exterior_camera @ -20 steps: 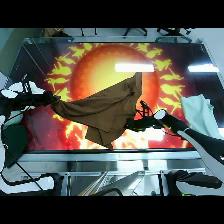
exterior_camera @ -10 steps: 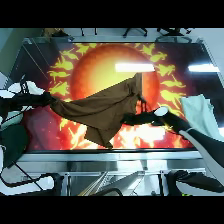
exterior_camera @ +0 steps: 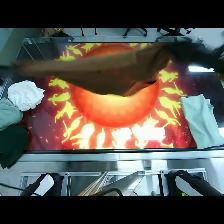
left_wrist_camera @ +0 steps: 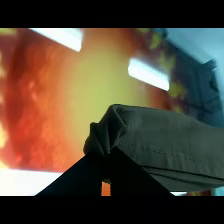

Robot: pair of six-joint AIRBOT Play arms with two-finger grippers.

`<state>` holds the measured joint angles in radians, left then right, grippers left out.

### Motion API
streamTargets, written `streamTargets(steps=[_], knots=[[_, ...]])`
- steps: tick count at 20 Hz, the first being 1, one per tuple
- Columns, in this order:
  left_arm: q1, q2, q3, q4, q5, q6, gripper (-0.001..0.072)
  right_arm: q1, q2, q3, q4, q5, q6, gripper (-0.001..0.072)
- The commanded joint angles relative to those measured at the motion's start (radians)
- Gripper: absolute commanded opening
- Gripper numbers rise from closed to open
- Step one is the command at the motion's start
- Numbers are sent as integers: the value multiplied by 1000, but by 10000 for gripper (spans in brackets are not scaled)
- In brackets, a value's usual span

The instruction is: Fold the shirts.

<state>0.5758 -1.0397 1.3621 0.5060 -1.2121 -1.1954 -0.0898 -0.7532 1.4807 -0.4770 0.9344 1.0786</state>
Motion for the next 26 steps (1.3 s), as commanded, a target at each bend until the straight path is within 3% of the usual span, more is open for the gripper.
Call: streamTargets(steps=[1, 4, 10, 13, 16, 20, 26], knots=[[59, 135, 188, -132, -14, -58, 24, -45, -24, 304, 0, 17, 5, 15], [58, 202, 294, -132, 23, -90, 24, -45, -59, 429, 13, 36, 36, 15], [59, 232, 438, -130, 21, -105, 24, -45, -63, 437, 55, 63, 8, 15], [59, 232, 417, 0, -18, -167, 24, -45, -84, 436, 51, 127, 6, 15], [58, 231, 261, 165, -72, -212, 24, -45, -180, 426, 17, 205, 24, 15], [13, 171, -89, 176, -44, -173, 24, -21, -382, 364, 17, 254, 20, 16], [-171, -149, -498, 175, 255, -27, 25, 104, -761, 270, 16, 265, -36, 16]])
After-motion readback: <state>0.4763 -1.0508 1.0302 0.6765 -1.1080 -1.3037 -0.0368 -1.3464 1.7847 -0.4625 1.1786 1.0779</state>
